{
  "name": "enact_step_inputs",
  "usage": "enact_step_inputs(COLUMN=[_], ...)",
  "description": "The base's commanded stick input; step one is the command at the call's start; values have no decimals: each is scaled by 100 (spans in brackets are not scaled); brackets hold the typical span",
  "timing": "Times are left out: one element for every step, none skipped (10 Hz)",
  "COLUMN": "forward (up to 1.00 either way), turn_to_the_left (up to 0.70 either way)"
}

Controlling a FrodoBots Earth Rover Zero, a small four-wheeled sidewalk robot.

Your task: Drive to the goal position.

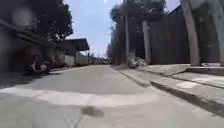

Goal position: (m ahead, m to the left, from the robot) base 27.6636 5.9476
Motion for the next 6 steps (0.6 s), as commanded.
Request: enact_step_inputs(forward=[100,100,100,100,100,100], turn_to_the_left=[0,0,0,0,0,0])
